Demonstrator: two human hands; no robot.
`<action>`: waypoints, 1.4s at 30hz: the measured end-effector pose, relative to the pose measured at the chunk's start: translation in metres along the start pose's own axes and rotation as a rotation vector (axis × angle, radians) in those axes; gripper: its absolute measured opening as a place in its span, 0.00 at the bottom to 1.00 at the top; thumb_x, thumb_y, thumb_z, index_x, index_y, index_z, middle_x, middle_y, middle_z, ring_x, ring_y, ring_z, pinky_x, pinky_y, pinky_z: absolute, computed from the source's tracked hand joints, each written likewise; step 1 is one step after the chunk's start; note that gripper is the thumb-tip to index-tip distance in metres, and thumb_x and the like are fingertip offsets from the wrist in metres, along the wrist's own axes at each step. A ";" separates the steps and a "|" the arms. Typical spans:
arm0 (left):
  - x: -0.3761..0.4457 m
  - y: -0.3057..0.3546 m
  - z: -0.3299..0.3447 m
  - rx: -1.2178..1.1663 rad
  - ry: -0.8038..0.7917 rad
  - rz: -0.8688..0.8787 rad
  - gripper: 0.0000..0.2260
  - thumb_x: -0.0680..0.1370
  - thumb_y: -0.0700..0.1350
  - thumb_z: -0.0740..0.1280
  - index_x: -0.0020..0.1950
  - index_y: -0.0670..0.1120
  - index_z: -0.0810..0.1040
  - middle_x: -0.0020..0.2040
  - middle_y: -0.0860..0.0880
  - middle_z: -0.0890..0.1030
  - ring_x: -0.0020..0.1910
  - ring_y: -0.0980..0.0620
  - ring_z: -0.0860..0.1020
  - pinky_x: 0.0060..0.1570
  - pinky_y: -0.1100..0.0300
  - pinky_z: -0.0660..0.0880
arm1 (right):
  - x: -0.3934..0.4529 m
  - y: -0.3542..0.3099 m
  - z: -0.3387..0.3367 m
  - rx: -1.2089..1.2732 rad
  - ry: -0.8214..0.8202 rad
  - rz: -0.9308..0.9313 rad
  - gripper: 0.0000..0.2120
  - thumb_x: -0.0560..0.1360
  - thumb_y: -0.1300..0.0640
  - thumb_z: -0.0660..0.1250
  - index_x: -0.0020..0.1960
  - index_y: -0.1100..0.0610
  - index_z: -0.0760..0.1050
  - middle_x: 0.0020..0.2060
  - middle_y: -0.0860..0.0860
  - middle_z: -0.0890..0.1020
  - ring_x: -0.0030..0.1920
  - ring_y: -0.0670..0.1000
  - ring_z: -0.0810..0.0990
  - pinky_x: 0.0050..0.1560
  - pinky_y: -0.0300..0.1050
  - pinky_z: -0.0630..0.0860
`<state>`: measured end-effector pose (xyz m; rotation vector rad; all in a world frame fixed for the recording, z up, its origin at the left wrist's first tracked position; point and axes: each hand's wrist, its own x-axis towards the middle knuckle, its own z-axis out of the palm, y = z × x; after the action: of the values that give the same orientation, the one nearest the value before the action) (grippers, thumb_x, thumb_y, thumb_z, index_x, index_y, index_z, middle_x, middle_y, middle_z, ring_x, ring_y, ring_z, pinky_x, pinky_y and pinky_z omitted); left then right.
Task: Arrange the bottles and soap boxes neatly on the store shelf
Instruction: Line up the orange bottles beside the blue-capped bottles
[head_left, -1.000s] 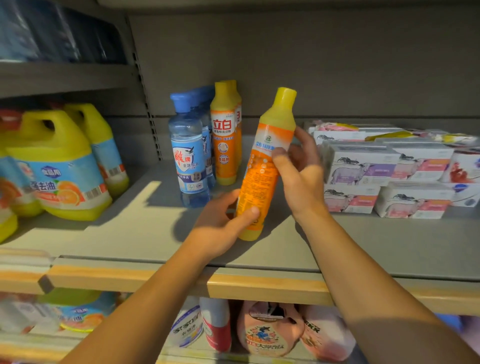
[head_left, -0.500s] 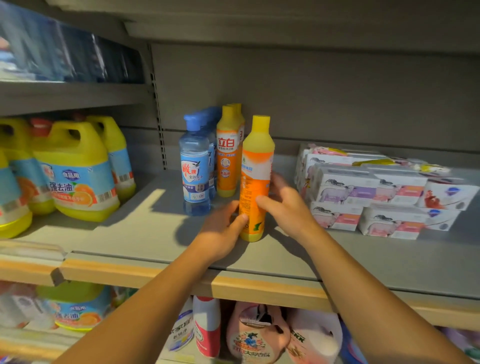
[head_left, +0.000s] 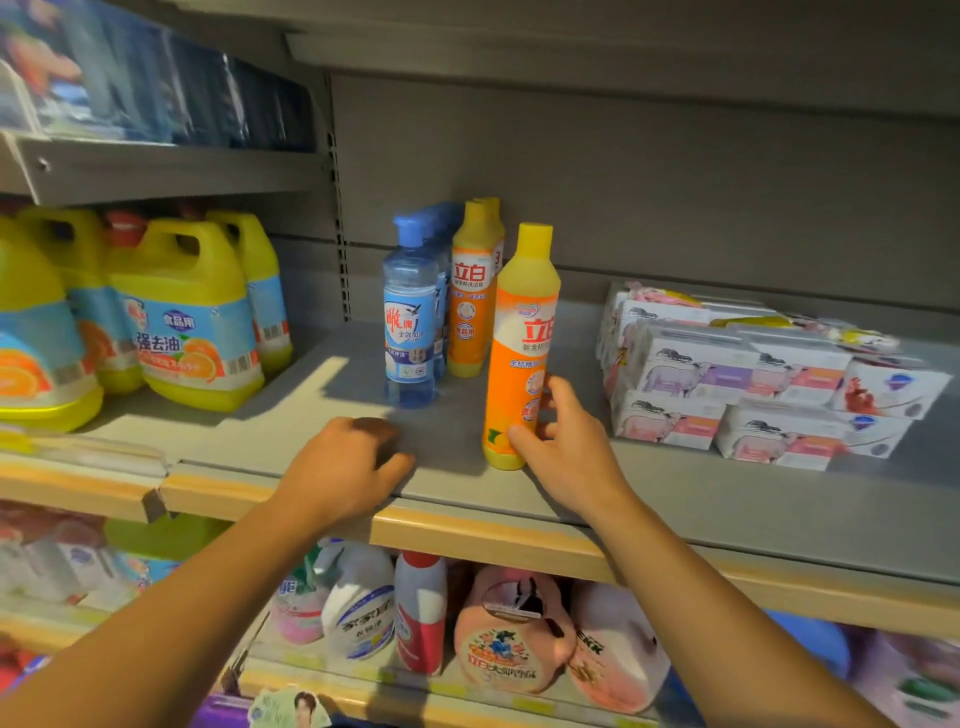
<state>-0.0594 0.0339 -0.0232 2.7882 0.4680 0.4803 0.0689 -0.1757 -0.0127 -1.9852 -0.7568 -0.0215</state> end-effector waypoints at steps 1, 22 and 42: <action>0.000 0.001 0.001 0.014 0.008 0.006 0.17 0.74 0.60 0.60 0.50 0.50 0.80 0.48 0.49 0.82 0.43 0.50 0.77 0.43 0.52 0.78 | 0.001 0.000 0.001 -0.012 0.016 -0.003 0.28 0.74 0.48 0.71 0.70 0.46 0.64 0.63 0.47 0.78 0.55 0.48 0.81 0.56 0.51 0.80; 0.007 -0.009 0.016 0.072 0.081 -0.043 0.25 0.67 0.65 0.55 0.54 0.53 0.80 0.54 0.53 0.82 0.56 0.50 0.71 0.48 0.55 0.75 | 0.098 -0.005 0.073 -0.113 0.070 0.075 0.28 0.78 0.48 0.68 0.73 0.54 0.63 0.68 0.54 0.75 0.65 0.57 0.75 0.65 0.54 0.73; 0.008 -0.009 0.016 0.070 0.068 -0.053 0.25 0.68 0.65 0.56 0.58 0.55 0.78 0.56 0.54 0.81 0.57 0.50 0.71 0.47 0.56 0.72 | 0.115 -0.004 0.080 -0.174 0.003 0.211 0.28 0.74 0.43 0.71 0.69 0.53 0.71 0.65 0.51 0.78 0.62 0.55 0.78 0.60 0.50 0.74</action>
<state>-0.0493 0.0416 -0.0382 2.8254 0.5834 0.5584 0.1370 -0.0533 -0.0150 -2.2215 -0.5558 0.0350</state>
